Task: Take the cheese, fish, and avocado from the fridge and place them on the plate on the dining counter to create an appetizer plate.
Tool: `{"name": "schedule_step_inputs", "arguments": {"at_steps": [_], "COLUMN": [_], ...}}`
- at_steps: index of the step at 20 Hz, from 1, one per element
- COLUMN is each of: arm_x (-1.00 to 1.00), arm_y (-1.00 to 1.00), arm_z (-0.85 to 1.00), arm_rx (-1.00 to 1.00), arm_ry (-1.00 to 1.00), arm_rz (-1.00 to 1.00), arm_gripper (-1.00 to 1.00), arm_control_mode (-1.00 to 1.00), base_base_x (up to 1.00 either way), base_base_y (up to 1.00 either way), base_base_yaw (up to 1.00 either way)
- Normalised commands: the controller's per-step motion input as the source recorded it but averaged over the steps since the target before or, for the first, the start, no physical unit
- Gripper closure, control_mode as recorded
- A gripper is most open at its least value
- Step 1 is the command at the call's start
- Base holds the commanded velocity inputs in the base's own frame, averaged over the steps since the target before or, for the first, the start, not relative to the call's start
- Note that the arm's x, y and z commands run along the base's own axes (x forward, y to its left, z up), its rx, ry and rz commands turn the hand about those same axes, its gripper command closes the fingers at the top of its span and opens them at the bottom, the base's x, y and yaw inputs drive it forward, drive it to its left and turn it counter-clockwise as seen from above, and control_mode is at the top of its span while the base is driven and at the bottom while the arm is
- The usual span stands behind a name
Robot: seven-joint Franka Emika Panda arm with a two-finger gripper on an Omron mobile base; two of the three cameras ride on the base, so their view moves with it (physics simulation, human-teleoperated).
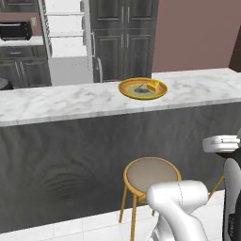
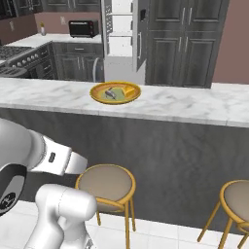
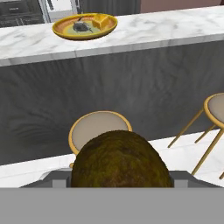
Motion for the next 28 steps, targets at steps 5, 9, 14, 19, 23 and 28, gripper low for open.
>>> {"name": "schedule_step_inputs", "arguments": {"at_steps": [5, 9, 14, 19, 23, 28], "arm_x": [0.00, 0.00, 0.00, 0.00, 0.07, 0.16], "arm_y": [0.00, 0.00, 0.00, 0.00, 0.06, 0.12], "arm_z": [0.00, 0.00, 0.00, 0.00, 0.00, 0.05], "arm_rx": [0.00, 0.00, 0.00, 0.00, 0.00, 0.00], "arm_ry": [0.00, 0.00, 0.00, 0.00, 0.00, 0.00], "arm_rz": [0.00, 0.00, 0.00, 0.00, -0.03, -0.07], "arm_gripper": [1.00, 1.00, 1.00, 1.00, 1.00, 1.00], "arm_control_mode": [1.00, 1.00, 1.00, 1.00, -1.00, -1.00], "base_base_x": [0.53, 0.36, 0.31, 0.30, 0.24, 0.00], "base_base_y": [0.15, 0.00, 0.02, 0.18, 0.18, 0.00], "base_base_yaw": [-0.19, -0.13, -0.10, -0.10, -0.08, 0.00]}}
